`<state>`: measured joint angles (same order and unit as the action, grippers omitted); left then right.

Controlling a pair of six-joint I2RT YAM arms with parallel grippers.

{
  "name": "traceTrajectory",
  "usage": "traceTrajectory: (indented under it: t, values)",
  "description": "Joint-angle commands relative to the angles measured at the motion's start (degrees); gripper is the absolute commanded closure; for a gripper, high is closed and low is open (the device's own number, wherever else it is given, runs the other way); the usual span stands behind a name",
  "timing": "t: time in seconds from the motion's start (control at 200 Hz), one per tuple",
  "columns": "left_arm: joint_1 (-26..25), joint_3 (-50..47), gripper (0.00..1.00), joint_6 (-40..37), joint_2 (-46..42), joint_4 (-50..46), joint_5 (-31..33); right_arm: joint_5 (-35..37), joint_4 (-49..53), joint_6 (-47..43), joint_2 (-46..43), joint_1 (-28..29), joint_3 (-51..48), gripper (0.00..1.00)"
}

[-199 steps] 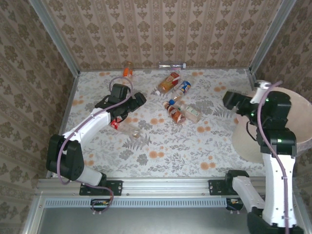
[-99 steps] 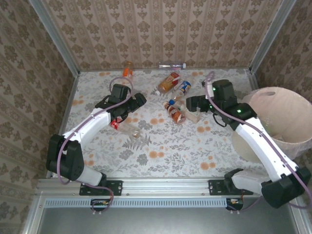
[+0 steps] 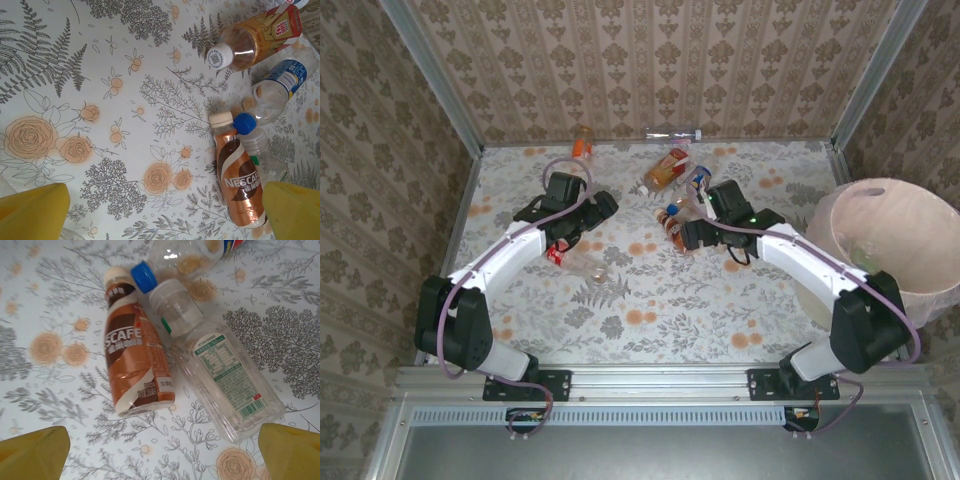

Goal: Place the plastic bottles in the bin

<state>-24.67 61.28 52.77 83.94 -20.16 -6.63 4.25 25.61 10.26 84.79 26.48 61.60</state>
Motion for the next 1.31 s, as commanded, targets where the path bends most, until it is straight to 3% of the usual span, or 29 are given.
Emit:
traceTrajectory:
  t: [0.0, 0.185, 0.38, 0.76, 1.035, 1.18, 1.3]
  values:
    - [0.2, 0.2, 0.00, 0.8, -1.3, -0.9, 0.0, 4.2, -1.4, -1.5, 4.3, 0.5, 1.3, 0.03]
    - [0.2, -0.6, 0.00, 1.1, -1.7, -0.8, 0.2, 8.0, 0.1, -3.6, 13.4, 1.0, 6.8, 0.06]
    - [0.2, -1.4, 0.00, 1.1, -2.7, -1.3, 0.8, 4.5, -1.4, -4.4, 18.7, 2.6, 11.1, 0.13]
    - [0.3, -1.9, 0.00, 1.3, -2.7, -1.2, 0.9, 0.9, -4.2, -6.4, 22.1, 6.0, 13.8, 0.13]
    - [0.5, -2.4, 0.00, 1.2, -3.3, -1.6, 1.4, -0.8, 1.1, -6.6, 31.4, 8.8, 21.3, 0.15]
    - [0.7, -2.9, 0.00, 1.1, -3.7, -1.6, 1.5, 0.6, 1.0, -5.7, 33.2, 9.2, 21.3, 0.22]
    - [0.7, -3.0, 0.00, 1.2, -3.6, -1.4, 1.4, 2.3, -1.1, -5.6, 32.0, 9.9, 19.5, 0.33]
